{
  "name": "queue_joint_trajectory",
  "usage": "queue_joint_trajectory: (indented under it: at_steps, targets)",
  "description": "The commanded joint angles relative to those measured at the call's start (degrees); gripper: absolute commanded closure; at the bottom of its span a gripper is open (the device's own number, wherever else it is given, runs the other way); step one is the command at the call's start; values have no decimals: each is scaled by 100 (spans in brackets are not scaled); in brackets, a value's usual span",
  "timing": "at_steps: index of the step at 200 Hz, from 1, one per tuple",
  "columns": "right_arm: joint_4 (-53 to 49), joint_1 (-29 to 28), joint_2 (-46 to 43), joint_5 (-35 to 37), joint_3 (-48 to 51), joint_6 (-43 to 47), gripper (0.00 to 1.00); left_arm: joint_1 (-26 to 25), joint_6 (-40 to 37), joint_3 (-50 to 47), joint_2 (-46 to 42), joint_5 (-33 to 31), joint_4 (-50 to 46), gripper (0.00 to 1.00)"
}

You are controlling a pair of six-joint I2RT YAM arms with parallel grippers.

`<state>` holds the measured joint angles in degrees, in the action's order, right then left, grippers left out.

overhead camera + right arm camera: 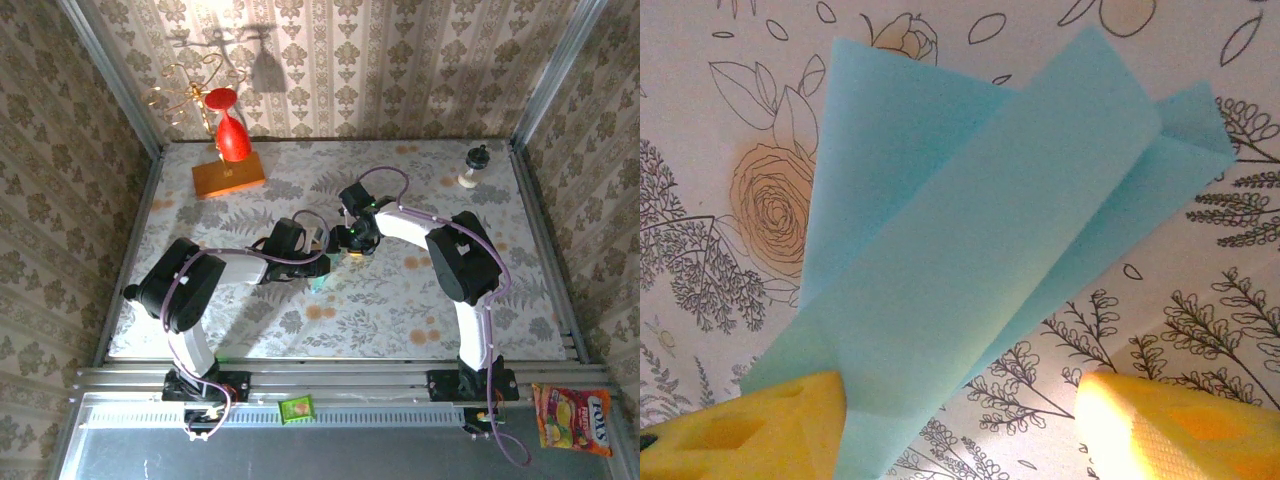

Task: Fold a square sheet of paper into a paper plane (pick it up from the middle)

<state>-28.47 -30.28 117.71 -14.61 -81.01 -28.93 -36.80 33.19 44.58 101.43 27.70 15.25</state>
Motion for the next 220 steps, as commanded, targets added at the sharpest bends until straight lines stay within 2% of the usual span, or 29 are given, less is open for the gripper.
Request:
queue_joint_trajectory:
  at_steps: [1,31,61,80,131,164,220]
  targets:
    - [30,71,267,-98,278,-50,33,75,-86,42,31,285,214,94]
    - [256,408,-377,-578,606,148,30,141,82,-6,-10,587,395,100]
    - [576,689,-998,-1276,1043,604,25,146,373,-117,35,877,769,100]
    - [664,749,-1224,-1382,1261,845,24,144,626,-244,85,1191,1113,100]
    - [1021,848,-1436,-1716,1677,1101,22,142,864,-398,171,1403,1333,100]
    - [1026,787,-1363,-1483,1686,1056,15,138,954,-294,276,1547,1304,100]
    - [1006,677,-1144,-952,1561,968,15,146,1257,-149,447,1729,1387,100]
